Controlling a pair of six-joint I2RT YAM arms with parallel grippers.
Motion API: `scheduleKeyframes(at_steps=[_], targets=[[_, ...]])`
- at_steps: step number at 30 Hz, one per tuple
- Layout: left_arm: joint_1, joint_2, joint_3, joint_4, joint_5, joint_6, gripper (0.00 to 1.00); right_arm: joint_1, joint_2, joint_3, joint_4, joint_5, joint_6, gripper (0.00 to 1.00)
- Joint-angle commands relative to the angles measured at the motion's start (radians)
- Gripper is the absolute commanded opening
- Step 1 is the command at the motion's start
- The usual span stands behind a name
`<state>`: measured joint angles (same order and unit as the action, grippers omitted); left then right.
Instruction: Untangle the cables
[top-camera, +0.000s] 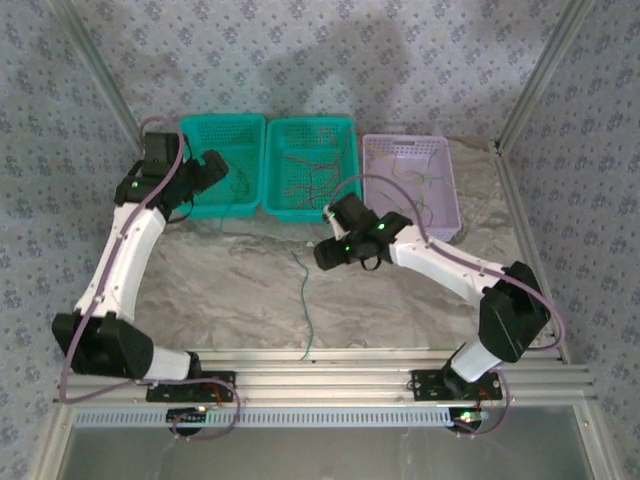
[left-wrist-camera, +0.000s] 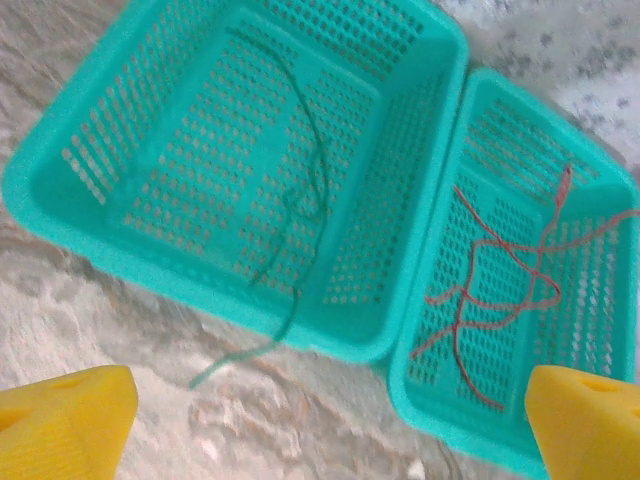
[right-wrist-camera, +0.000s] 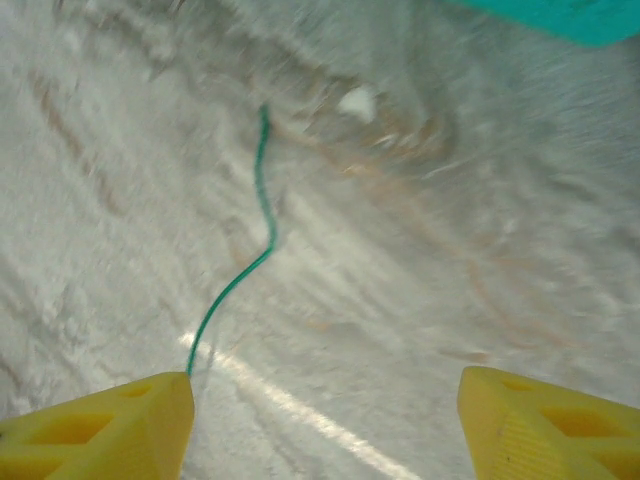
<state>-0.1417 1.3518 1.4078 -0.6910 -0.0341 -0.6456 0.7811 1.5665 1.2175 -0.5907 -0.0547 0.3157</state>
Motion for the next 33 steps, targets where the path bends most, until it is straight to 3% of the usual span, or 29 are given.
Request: scheduleKeyframes(at_steps=[1, 7, 11, 15, 22, 27, 30, 33], targets=[[-0.069, -0.089, -0.095, -0.009, 0.036, -0.022, 1.00, 0.000, 0.006, -0.068, 0.063, -0.048, 0.049, 0.72], [-0.344, -0.216, -0.336, -0.039, -0.054, -0.106, 1.00, -0.071, -0.094, -0.132, 0.067, -0.019, 0.051, 0.72], [-0.514, -0.191, -0.434, -0.047, -0.086, -0.205, 1.00, -0.131, -0.171, -0.124, 0.037, 0.004, 0.037, 0.73], [-0.617, -0.091, -0.465, -0.013, -0.057, -0.256, 1.00, -0.172, -0.235, -0.121, 0.018, 0.008, 0.034, 0.73], [-0.717, 0.108, -0.475, 0.050, -0.037, -0.291, 0.97, -0.235, -0.337, -0.133, -0.006, -0.002, 0.026, 0.73], [-0.762, 0.252, -0.431, 0.103, -0.026, -0.311, 0.87, -0.251, -0.385, -0.148, -0.006, -0.006, 0.026, 0.73], [-0.781, 0.331, -0.380, 0.126, -0.018, -0.309, 0.80, -0.254, -0.400, -0.154, -0.005, -0.006, 0.029, 0.73], [-0.785, 0.407, -0.338, 0.136, 0.002, -0.302, 0.60, -0.257, -0.421, -0.156, -0.038, -0.001, 0.031, 0.73]])
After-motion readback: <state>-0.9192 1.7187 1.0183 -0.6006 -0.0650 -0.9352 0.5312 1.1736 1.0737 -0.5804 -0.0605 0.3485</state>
